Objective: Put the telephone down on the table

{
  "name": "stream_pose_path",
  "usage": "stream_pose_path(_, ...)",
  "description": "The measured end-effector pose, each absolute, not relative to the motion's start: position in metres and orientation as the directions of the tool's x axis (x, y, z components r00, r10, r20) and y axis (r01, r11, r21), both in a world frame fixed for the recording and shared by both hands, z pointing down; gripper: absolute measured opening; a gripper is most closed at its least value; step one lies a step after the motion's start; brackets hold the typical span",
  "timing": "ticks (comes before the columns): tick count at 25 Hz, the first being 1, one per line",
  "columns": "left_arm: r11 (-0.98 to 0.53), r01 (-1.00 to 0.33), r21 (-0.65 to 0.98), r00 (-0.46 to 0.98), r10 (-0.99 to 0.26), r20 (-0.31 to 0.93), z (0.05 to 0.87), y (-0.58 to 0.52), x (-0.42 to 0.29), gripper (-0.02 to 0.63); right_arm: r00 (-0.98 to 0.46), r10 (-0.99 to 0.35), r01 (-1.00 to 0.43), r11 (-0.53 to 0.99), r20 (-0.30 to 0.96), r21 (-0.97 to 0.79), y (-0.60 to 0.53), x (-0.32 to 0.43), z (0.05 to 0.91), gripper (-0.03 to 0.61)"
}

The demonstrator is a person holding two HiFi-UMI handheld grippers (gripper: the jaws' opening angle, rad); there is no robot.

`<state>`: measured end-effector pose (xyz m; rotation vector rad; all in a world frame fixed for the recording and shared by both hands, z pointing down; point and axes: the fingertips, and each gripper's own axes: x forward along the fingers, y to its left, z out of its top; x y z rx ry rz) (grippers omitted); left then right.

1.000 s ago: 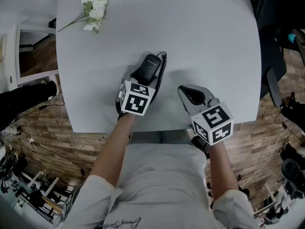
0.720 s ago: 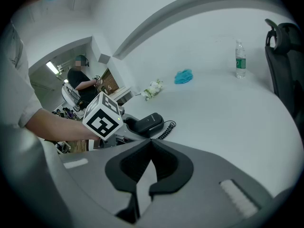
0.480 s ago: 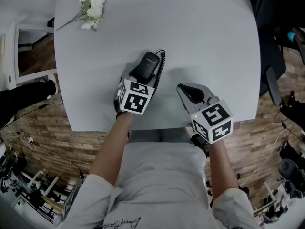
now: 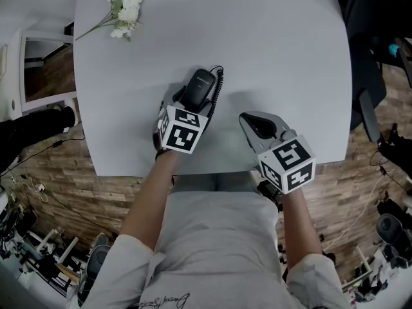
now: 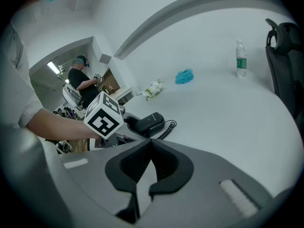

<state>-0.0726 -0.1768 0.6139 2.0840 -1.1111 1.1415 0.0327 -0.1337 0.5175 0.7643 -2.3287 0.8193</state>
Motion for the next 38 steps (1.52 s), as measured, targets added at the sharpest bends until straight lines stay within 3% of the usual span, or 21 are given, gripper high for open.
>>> stream_pose_path(18,-0.515,-0.857,0.035,0.304,-0.449,0.84,0.597,-0.174,-0.079,0.362,-0.675,-0.323,-0.662,0.662,0.663,-0.352,-0.128,0.032,0.519,0.006)
stream_pose_path(25,-0.508,-0.861,0.028,0.308,-0.477,0.823,0.578,-0.169,-0.081,0.336,-0.664,-0.33,-0.669,0.663,0.67,-0.336,-0.123,0.035,0.516,0.006)
stream_pose_path(32,-0.494,-0.869,0.038,0.323,-0.507,0.799,0.557,-0.159,-0.082,0.261,-0.661,-0.354,-0.671,0.674,0.662,-0.309,-0.12,0.037,0.5,0.008)
stream_pose_path(38,-0.475,-0.879,0.038,0.338,-0.567,0.751,0.524,-0.148,-0.086,0.108,-0.654,-0.384,-0.681,0.675,0.652,-0.286,-0.115,0.042,0.482,0.008)
